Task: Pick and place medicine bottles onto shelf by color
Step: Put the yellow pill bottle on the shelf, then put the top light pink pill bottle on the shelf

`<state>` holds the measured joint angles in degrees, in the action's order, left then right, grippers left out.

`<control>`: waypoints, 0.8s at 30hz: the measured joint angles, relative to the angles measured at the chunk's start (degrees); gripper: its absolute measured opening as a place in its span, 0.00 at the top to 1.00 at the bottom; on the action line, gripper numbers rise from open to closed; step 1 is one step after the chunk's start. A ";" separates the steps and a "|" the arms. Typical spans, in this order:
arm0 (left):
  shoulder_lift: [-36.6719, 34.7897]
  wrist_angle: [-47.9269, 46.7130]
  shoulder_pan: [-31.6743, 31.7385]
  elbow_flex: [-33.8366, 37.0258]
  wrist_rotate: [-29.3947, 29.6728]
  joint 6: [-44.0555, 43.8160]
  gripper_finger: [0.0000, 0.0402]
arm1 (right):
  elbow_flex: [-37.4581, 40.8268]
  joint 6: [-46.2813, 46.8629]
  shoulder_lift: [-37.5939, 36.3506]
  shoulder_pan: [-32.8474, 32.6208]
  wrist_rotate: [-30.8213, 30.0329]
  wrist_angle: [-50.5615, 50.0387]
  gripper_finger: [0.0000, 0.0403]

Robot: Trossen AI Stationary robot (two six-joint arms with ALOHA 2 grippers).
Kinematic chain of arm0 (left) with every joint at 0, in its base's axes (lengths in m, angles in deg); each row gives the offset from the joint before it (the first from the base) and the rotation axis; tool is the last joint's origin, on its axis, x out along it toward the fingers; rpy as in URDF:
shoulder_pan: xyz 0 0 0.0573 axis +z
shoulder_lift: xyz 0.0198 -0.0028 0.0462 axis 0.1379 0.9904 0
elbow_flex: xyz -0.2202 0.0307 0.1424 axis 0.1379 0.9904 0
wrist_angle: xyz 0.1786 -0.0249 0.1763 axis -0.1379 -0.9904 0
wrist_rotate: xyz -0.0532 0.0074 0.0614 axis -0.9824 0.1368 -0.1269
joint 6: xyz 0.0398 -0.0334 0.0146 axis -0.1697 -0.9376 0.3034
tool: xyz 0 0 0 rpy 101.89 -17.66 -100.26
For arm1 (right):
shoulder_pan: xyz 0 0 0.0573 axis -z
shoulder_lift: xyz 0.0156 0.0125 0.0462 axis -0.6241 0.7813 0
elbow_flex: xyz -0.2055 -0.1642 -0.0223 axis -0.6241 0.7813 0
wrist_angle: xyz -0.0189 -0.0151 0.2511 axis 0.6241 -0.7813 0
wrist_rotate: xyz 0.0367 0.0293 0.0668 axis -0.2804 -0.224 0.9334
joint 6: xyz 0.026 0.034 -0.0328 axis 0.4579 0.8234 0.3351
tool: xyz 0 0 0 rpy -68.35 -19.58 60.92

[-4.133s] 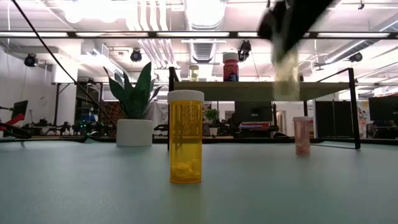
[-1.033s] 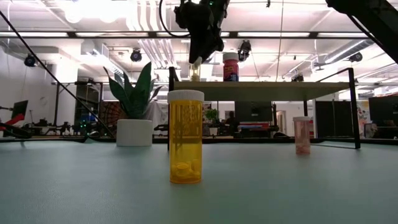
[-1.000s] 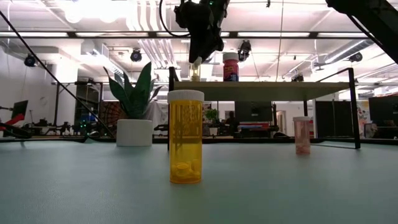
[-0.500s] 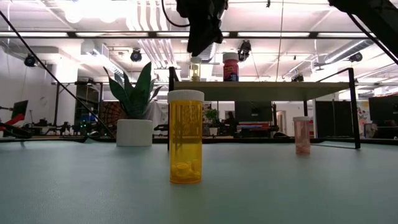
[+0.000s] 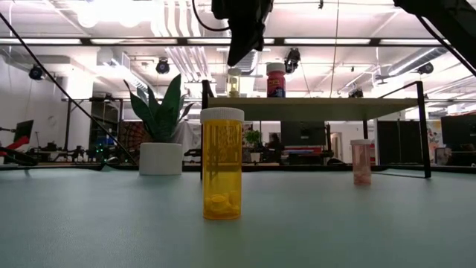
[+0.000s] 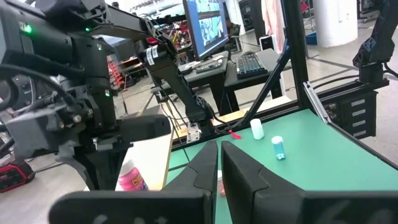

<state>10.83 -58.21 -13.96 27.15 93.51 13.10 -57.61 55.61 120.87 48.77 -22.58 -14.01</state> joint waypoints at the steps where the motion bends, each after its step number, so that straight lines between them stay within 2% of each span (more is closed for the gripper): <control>1: 0.00 0.00 0.01 0.00 -0.01 0.01 0.99 | 0.01 0.19 0.10 0.00 0.00 -0.02 0.97; 17: 0.00 0.00 0.00 0.00 -0.02 0.03 0.99 | -0.33 1.23 0.06 0.00 -0.06 0.46 0.97; 21: 0.14 0.04 0.01 0.00 0.00 -0.05 0.99 | -0.36 0.60 -2.59 -0.75 -0.27 0.48 0.97; 24: 0.50 0.02 0.01 0.00 -0.01 -0.02 0.99 | -0.26 0.52 -5.60 -3.79 -0.24 1.58 0.97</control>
<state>11.33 -58.19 -13.96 27.15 93.50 13.08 -57.87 56.13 115.26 44.98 -22.82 -12.43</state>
